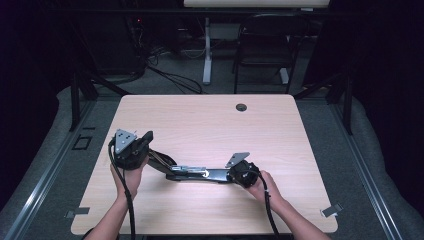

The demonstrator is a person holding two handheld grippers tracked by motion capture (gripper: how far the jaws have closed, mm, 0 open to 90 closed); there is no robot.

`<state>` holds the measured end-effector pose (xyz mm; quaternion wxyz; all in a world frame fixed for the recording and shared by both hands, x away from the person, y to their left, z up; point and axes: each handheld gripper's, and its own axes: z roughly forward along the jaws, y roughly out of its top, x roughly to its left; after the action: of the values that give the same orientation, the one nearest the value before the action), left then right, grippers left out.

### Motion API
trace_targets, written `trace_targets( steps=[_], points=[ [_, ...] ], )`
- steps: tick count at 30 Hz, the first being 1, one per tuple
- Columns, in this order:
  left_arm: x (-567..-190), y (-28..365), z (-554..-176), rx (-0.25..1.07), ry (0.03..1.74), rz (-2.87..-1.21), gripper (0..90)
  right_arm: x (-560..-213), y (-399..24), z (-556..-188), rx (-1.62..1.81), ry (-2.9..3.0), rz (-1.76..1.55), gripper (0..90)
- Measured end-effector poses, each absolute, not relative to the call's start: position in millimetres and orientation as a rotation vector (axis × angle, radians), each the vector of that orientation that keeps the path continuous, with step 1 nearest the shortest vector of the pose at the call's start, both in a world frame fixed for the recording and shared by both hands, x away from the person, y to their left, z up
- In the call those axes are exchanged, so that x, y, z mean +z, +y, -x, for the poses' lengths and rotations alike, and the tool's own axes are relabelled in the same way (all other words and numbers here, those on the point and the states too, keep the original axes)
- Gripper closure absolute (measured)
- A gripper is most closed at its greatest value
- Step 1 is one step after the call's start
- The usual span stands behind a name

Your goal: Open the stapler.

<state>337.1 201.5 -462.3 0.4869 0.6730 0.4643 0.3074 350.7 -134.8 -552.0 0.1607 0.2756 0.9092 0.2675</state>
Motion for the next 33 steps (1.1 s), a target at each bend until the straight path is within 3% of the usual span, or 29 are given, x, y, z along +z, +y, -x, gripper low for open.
trace_targets(
  steps=[6,13,20,28,29,31,33],
  points=[
    [-458.4,187.0,-336.1,0.636,1.051,-1.753,74.6,-553.2,-136.2,-351.8,0.802,2.590,-0.822,90.0],
    [-460.1,166.0,-332.2,0.487,0.945,-1.912,43.9,-551.4,-136.9,-354.2,0.783,2.609,-0.824,90.0],
    [-467.3,164.6,-323.6,0.379,0.883,-1.996,29.5,-550.5,-135.3,-354.6,0.764,2.613,-0.823,89.1],
    [-470.5,161.8,-318.5,0.316,0.831,-2.050,16.9,-546.4,-138.0,-360.1,0.764,2.676,-0.846,67.1],
    [-470.5,161.2,-317.9,0.314,0.821,-2.064,16.1,-544.3,-138.1,-360.0,0.751,2.685,-0.848,63.1],
    [-471.3,159.7,-316.5,0.300,0.807,-2.086,15.2,-541.7,-137.0,-360.0,0.740,2.677,-0.860,45.3],
    [-473.6,158.0,-315.1,0.287,0.798,-2.104,14.7,-537.3,-136.1,-359.9,0.703,2.680,-0.838,39.1]
  ],
)
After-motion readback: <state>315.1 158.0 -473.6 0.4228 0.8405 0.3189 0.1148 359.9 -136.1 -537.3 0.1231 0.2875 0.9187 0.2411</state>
